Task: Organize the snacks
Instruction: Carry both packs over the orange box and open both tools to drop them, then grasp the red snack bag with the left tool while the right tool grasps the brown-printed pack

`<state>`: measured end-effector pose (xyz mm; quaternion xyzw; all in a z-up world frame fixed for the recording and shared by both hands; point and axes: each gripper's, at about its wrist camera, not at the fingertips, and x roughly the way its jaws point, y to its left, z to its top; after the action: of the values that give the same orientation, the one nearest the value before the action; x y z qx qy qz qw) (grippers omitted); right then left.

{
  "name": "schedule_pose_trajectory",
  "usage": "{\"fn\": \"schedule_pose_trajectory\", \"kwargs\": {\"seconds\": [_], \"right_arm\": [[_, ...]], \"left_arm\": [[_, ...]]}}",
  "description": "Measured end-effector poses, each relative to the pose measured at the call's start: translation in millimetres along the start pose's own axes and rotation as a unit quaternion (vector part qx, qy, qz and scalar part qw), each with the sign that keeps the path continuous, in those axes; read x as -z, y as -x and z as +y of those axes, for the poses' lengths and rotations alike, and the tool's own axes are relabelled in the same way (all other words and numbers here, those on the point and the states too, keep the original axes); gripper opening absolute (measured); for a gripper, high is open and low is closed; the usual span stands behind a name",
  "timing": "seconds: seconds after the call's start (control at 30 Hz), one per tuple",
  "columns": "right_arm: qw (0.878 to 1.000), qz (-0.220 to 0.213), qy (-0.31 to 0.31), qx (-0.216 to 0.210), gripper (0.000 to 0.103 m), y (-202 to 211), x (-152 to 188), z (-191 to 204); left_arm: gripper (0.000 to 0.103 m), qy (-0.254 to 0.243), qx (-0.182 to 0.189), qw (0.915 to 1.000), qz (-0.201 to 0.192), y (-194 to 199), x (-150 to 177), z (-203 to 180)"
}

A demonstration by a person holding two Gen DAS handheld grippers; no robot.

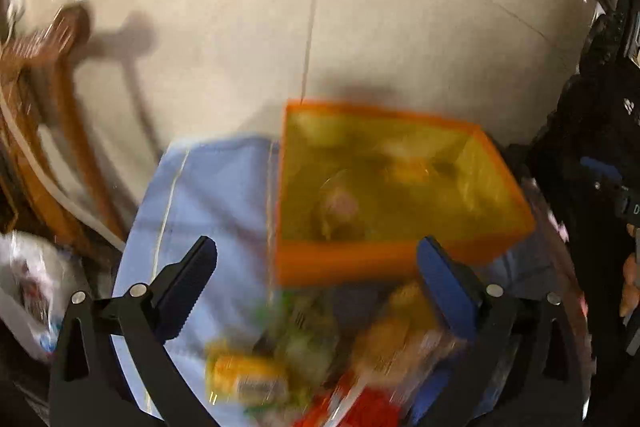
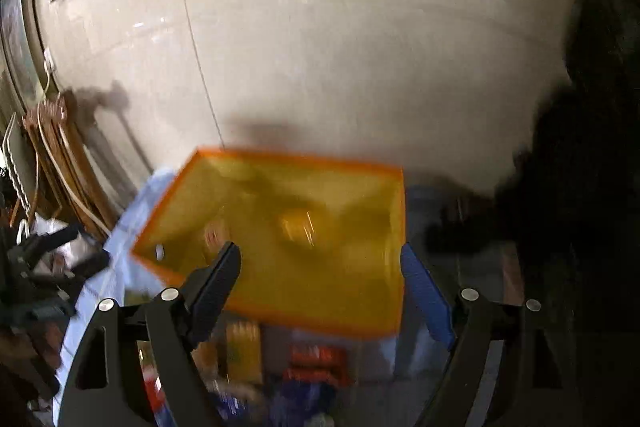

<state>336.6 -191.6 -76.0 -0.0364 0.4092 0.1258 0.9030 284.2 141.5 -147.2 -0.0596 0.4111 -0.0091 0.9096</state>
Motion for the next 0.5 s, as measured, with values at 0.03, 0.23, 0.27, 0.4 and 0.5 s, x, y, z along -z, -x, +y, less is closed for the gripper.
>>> {"fn": "schedule_pose_trajectory", "kwargs": {"seconds": [0.03, 0.23, 0.27, 0.4, 0.5], "right_arm": [[1.0, 0.007, -0.009, 0.01, 0.085, 4, 20, -5], [0.993, 0.053, -0.076, 0.07, 0.088, 16, 127, -27], [0.991, 0.065, -0.086, 0.075, 0.088, 14, 137, -26], [0.983, 0.112, -0.104, 0.101, 0.088, 12, 185, -35], [0.98, 0.122, -0.116, 0.106, 0.088, 15, 201, -37]], "left_arm": [[0.098, 0.004, -0.001, 1.0, 0.004, 4, 15, 7], [0.098, 0.026, -0.002, 0.9976, 0.063, 8, 117, 41], [0.098, 0.026, -0.007, 0.9969, 0.074, 7, 132, 43], [0.098, 0.041, -0.026, 0.9925, 0.112, -7, 169, 48], [0.098, 0.048, -0.003, 0.9942, 0.097, -5, 167, 37]]}}
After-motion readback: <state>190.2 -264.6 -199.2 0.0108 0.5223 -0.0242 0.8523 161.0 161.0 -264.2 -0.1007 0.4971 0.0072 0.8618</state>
